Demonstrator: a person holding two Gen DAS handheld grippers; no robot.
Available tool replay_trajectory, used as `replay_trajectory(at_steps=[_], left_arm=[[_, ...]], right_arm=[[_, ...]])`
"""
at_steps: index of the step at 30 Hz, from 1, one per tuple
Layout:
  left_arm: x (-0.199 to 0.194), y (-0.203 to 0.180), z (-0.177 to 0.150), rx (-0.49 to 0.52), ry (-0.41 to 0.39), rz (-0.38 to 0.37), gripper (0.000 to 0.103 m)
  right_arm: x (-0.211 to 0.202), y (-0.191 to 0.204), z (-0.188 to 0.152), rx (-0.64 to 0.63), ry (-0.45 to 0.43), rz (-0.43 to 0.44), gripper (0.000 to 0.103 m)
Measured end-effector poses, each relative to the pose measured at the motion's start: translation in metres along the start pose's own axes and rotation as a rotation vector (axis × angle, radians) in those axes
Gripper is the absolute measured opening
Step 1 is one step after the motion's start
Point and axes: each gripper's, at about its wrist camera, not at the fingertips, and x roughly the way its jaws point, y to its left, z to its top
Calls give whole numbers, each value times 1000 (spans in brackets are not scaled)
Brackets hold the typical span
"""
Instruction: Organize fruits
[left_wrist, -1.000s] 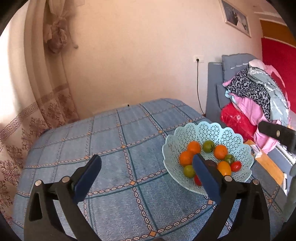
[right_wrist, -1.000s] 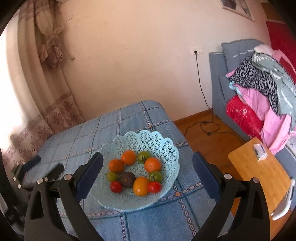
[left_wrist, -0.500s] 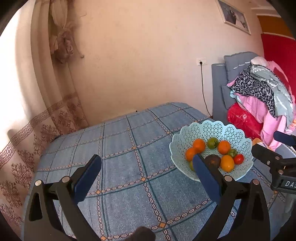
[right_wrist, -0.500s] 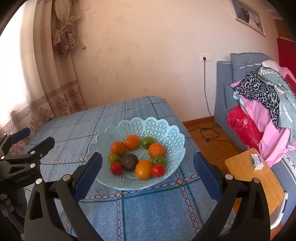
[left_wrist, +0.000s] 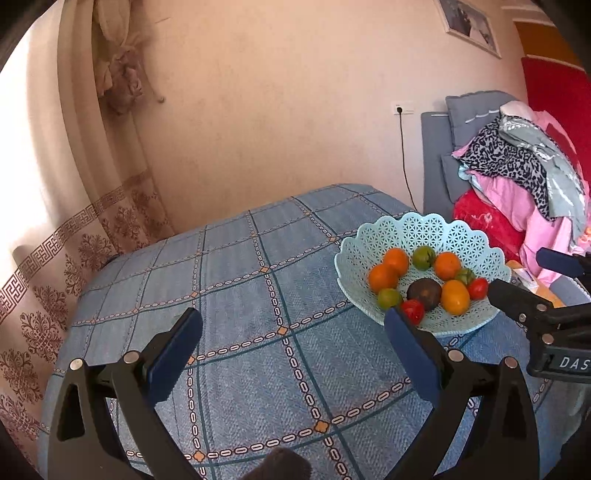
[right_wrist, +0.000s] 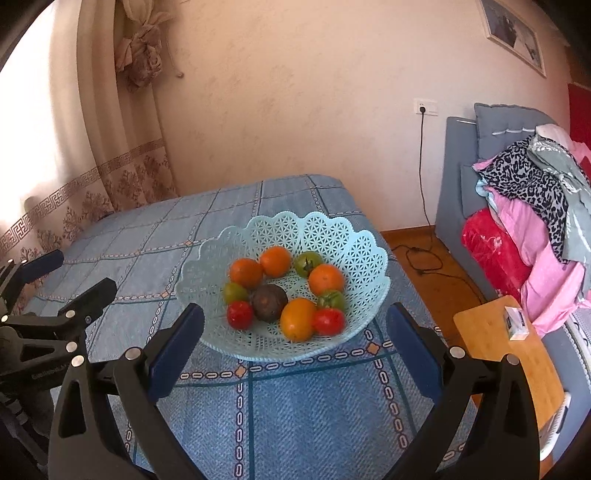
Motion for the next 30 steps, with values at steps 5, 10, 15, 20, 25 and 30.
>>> replay_trajectory(at_steps=[5, 10, 15, 20, 25, 30], left_arm=[[3, 0, 0, -4, 10, 7, 98], [2, -3, -1, 5, 8, 11, 98], [1, -6, 0, 10, 4, 21, 98], [0, -8, 1, 17, 2, 22, 98], [3, -9, 0, 19, 12, 28, 98], [3, -10, 0, 27, 11, 34, 98]], right_arm=[[1, 1, -1, -14, 6, -5, 100], [0, 1, -1, -18, -1, -11, 100], [-1, 3, -1, -29, -6, -12, 100], [-1, 2, -1, -34, -3, -11, 100], [-1, 2, -1, -35, 1, -11, 100], [1, 0, -1, -30, 10, -11, 100]])
